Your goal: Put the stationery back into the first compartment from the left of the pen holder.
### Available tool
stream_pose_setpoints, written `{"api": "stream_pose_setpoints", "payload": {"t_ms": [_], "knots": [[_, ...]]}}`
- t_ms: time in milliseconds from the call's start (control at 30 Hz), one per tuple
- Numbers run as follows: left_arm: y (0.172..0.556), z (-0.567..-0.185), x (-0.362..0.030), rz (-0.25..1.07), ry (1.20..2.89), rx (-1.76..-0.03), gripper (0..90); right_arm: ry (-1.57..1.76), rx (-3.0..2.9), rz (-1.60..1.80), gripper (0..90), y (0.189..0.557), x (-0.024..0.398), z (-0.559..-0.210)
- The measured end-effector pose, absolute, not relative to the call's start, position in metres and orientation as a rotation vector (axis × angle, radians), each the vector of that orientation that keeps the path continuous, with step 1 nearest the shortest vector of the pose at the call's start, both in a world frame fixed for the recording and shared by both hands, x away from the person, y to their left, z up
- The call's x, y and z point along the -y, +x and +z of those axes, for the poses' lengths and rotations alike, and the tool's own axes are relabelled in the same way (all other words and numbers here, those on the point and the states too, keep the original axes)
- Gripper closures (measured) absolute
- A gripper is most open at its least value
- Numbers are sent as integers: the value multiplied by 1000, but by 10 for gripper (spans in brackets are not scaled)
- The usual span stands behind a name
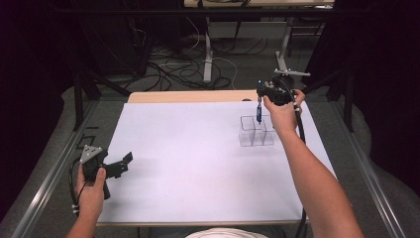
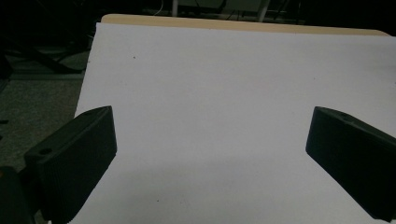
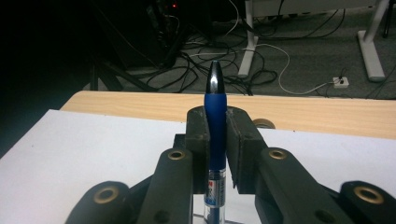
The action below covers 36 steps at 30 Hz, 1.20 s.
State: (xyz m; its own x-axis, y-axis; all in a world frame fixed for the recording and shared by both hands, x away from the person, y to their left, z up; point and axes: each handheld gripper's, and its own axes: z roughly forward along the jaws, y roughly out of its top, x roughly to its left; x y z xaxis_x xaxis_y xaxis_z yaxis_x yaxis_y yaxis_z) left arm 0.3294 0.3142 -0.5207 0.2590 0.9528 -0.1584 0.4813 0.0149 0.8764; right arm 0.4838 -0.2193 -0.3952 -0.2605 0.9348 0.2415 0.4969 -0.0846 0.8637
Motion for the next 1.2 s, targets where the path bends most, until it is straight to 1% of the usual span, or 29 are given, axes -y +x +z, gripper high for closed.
{"api": "stream_pose_setpoints", "payload": {"t_ms": [433,1200], "knots": [[329,-521,-315,645,1611,-1359,18,1564,-1751,1283,801,487,221,-404],[329,-521,-313,639,1614,-1363,18,1570,-1787,1293,801,494,195,-424]]}}
